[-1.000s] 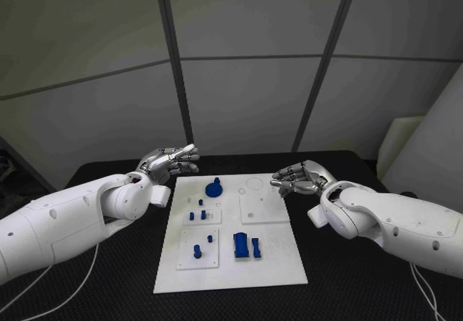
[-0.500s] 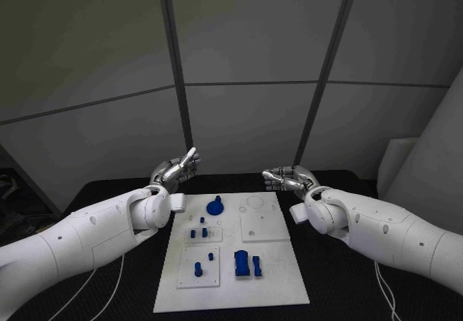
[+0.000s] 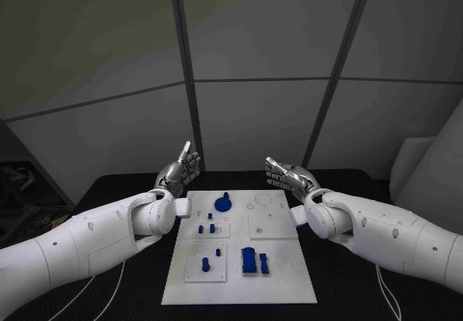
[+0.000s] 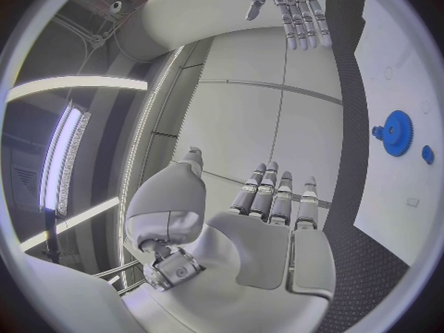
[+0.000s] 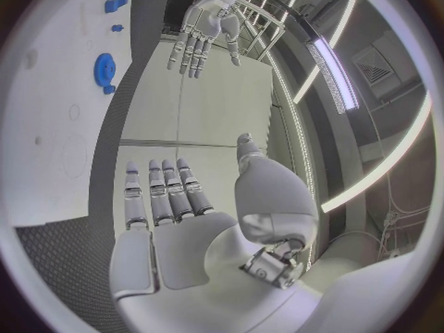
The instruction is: Assemble the parts on the task board
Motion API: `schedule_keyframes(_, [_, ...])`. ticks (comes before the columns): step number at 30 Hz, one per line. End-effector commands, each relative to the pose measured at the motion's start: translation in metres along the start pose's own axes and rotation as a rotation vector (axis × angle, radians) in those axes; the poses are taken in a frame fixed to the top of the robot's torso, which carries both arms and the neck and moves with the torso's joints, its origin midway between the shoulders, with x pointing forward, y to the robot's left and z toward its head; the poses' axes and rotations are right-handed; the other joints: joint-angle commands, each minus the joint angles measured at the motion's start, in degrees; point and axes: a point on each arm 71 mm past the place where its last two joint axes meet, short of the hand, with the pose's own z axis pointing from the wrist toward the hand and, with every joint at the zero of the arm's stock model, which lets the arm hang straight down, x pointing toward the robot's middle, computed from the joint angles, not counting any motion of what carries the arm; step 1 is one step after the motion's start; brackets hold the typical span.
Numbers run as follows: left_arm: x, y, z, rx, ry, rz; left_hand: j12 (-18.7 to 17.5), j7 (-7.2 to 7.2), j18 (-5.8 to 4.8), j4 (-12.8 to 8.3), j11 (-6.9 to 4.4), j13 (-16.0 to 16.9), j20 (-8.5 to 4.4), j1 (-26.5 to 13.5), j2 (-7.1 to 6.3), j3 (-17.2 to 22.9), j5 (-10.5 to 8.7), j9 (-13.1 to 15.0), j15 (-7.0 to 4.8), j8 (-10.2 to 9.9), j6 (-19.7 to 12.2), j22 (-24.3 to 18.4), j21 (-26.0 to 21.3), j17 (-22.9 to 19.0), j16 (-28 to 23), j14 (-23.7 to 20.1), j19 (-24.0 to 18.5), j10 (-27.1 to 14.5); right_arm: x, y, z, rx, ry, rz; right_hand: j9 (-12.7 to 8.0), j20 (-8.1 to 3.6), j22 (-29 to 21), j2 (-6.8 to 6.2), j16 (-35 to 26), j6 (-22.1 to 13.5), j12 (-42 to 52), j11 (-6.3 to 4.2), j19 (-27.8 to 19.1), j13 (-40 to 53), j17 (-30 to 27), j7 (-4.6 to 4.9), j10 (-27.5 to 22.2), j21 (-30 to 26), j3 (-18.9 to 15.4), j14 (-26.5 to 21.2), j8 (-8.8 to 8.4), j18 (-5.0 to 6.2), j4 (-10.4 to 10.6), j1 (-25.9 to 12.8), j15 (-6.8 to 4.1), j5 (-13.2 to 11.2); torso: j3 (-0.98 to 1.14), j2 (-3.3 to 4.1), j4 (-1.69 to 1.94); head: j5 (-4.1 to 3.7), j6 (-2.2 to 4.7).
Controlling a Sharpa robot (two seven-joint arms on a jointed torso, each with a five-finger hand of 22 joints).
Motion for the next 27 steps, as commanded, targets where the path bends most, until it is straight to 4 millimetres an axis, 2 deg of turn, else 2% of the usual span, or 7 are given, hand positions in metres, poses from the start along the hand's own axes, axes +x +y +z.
schedule_keyframes(1, [0.008,-0.003,-0.014,0.054,-0.067,0.11,-0.74,-2.02,-4.85,-2.54,-0.63,-0.45,-2.83,-13.35,0.53,0.24,-0.64,-0.43,-0.74,-0.68,-8.08,-2.43,-0.8,-0.44,-0.66,-5.47,-3.39,-8.66,0.0,0.009,-0.013,-0.068,-0.132,0.038,-2.74,-3.2,-4.34,-0.21,-0.77,-10.01,-0.65,-2.75,-8.01,-0.67,-0.5,-3.16,-9.98,-0.64,1.05,-9.67,-0.71,-2.67,-2.56,-15.14,-1.75,-0.51,0.3,0.09,0.99,0.05,-0.13])
schedule_keyframes(9, [0.029,-0.005,-0.052,0.104,-0.101,0.209,-0.74,-2.02,-4.85,-4.05,-0.63,-0.45,-4.76,-21.61,0.53,0.24,-0.64,-0.43,-0.74,-0.68,-13.04,-7.6,-0.8,-0.44,-0.66,-8.86,-5.32,-14.0,0.013,0.019,-0.05,-0.105,-0.239,0.073,-2.74,-4.92,-6.7,-0.21,-0.77,-15.41,-0.65,-2.75,-12.38,-0.67,-0.5,-3.16,-15.38,-0.64,1.05,-14.93,-0.71,-3.51,-2.56,-23.34,-1.75,-0.51,0.3,0.09,0.99,0.05,-0.13])
schedule_keyframes(10, [0.03,-0.005,-0.055,0.108,-0.104,0.216,-0.74,-2.02,-4.85,-8.09,-0.63,-0.45,-8.84,-22.39,0.53,0.24,-0.64,-0.43,-0.74,-0.68,-13.53,-7.6,-0.8,-0.44,-0.66,-9.17,-5.5,-14.5,0.014,0.019,-0.053,-0.106,-0.247,0.075,-2.74,-5.22,-7.11,-0.21,-0.77,-16.35,-0.65,-2.75,-13.14,-0.67,-0.5,-3.16,-16.3,-0.64,1.05,-15.86,-0.71,-3.51,-2.56,-24.79,-1.75,-0.51,0.3,0.09,0.99,0.05,-0.13])
schedule_keyframes(11, [0.032,-0.005,-0.057,0.112,-0.106,0.222,-0.74,-2.02,-4.85,-8.09,-0.63,-0.45,-8.84,-23.15,0.53,0.24,-0.64,-0.43,-0.74,-0.68,-13.96,-7.6,-0.8,-0.44,-0.66,-9.47,-5.72,-14.97,0.015,0.02,-0.056,-0.107,-0.254,0.076,-2.74,-5.36,-7.35,-0.21,-0.77,-16.9,-0.65,-2.75,-13.55,-0.67,-0.5,-3.16,-16.88,-0.64,1.05,-16.39,-0.71,-3.51,-2.56,-25.6,-1.75,-0.51,0.3,0.09,0.99,0.05,-0.13])
schedule_keyframes(12, [0.033,-0.006,-0.06,0.116,-0.108,0.227,-0.74,-2.02,-4.85,-8.09,-0.63,-0.45,-8.84,-23.88,0.53,0.24,-0.64,-0.43,-0.74,-0.68,-14.41,-7.6,-0.8,-0.44,-0.66,-9.8,-6.04,-15.46,0.015,0.021,-0.058,-0.108,-0.26,0.077,-2.74,-5.59,-7.56,-0.21,-0.77,-17.43,-0.65,-2.75,-13.96,-0.67,-0.5,-3.16,-17.37,-0.64,1.05,-16.87,-0.71,-7.52,-2.56,-26.37,-1.75,-0.51,0.3,0.09,0.99,0.05,-0.13])
schedule_keyframes(13, [0.034,-0.006,-0.062,0.119,-0.109,0.231,-0.74,-2.02,-4.85,-8.09,-0.63,-0.45,-8.84,-24.58,0.53,0.24,-0.64,-0.43,-0.74,-0.68,-14.82,-7.6,-0.8,-0.44,-0.66,-10.09,-6.3,-15.92,0.016,0.021,-0.06,-0.108,-0.265,0.078,-2.74,-9.69,-7.77,-0.21,-0.77,-17.91,-0.65,-2.75,-14.35,-0.67,-0.5,-3.16,-17.83,-0.64,1.05,-17.36,-0.71,-7.52,-2.56,-27.12,-1.75,-0.51,0.3,0.09,0.99,0.05,-0.13])
schedule_keyframes(27, [0.035,-0.007,-0.065,0.125,-0.112,0.239,-0.74,-2.02,-4.85,-8.09,-0.63,-0.45,-8.84,-32.07,0.53,0.24,-0.64,-0.43,-0.74,-0.68,-19.37,-7.6,-0.8,-0.44,-0.66,-12.98,-10.73,-20.8,0.017,0.022,-0.064,-0.109,-0.275,0.079,-2.74,-9.69,-13.15,-0.21,-0.77,-23.27,-0.65,-2.75,-18.54,-0.67,-0.5,-3.16,-23.19,-0.64,1.05,-22.53,-0.71,-7.52,-2.56,-35.23,-1.75,-0.51,0.3,0.09,0.99,0.05,-0.13])
